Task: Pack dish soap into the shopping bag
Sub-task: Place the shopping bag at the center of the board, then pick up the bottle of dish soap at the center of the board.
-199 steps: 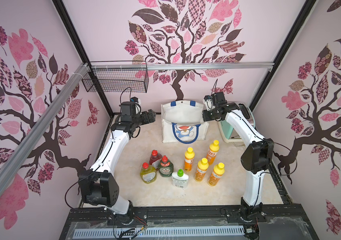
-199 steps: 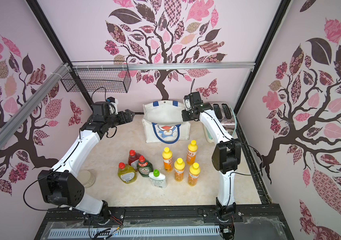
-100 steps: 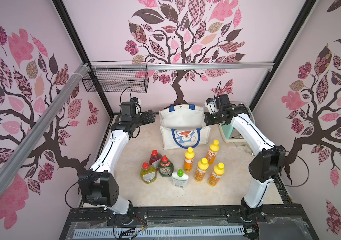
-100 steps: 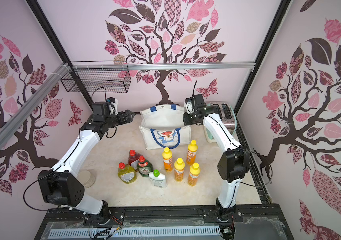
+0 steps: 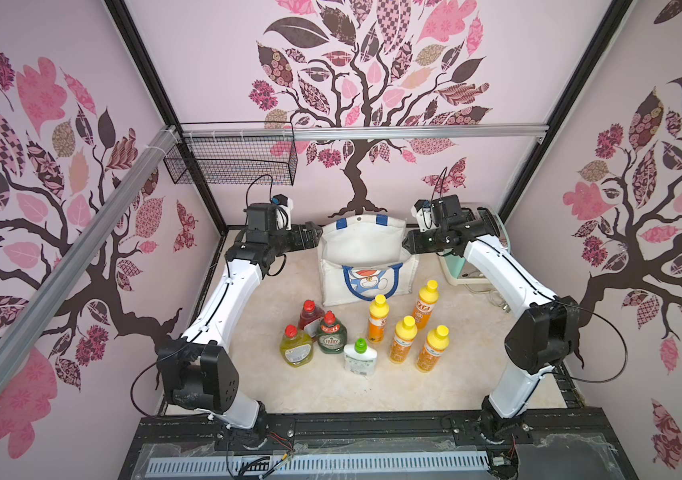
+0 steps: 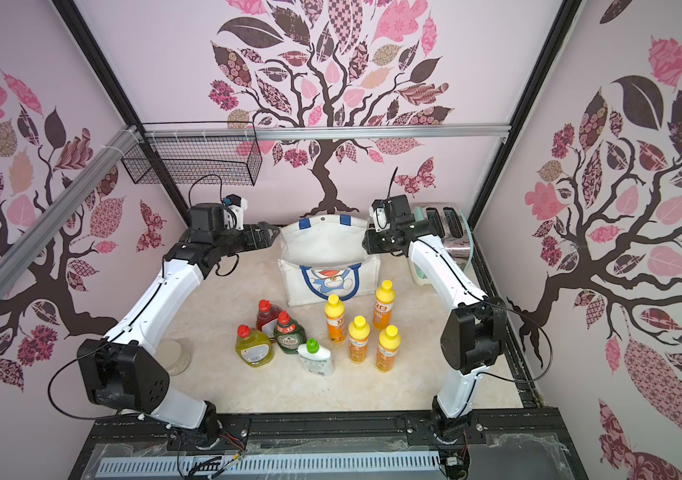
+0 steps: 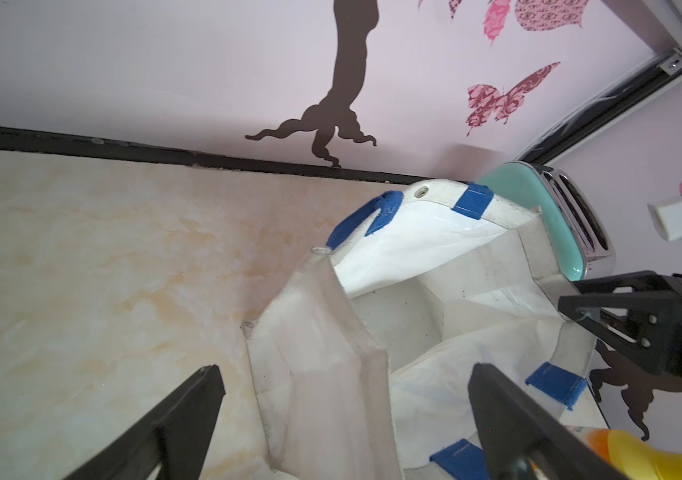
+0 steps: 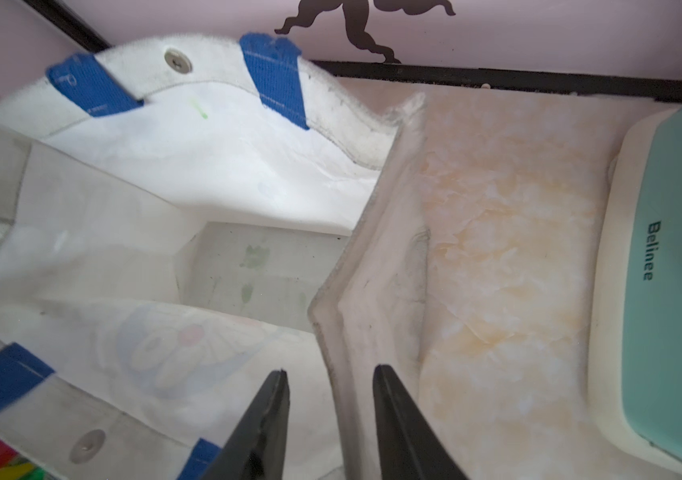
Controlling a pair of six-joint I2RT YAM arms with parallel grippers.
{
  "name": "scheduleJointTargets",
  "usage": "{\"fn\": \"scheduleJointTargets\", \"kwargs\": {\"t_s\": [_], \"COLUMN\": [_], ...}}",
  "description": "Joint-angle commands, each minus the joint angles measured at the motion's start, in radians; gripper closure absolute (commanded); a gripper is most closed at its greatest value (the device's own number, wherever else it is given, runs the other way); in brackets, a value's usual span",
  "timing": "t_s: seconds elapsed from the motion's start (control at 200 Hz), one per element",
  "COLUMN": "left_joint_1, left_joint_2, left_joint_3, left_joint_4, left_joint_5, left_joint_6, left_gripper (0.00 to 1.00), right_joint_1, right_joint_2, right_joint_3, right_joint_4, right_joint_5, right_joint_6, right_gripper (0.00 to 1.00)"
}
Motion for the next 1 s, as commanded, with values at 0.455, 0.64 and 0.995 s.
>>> {"fn": "scheduleJointTargets", "kwargs": {"t_s": [0.455,0.64,0.995], "left_joint_1": [-0.034,-0.034,-0.049], "left_joint_2": [0.121,0.101,0.079], "left_joint_3": [0.128,0.115,0.089], "left_joint_4": [-0.152,-0.120,-0.079], "left_joint_5": [-0.051,-0.014,-0.038], "left_joint_6": [0.100,0.086,0.061], "left_gripper": [0.05,0.05,0.04], "right_joint_1": [0.046,0.096,0.145], "right_joint_2": [-0.380,-0.557,-0.697], "right_joint_3": [-0.197,-0.336,-0.557], "right_joint_4": [-0.054,-0.078,0.040], "right_joint_5": [0.214,0.269,0.293], "right_joint_6": [0.002,0.008,0.003], "right_gripper": [0.41,0.41,0.41]}}
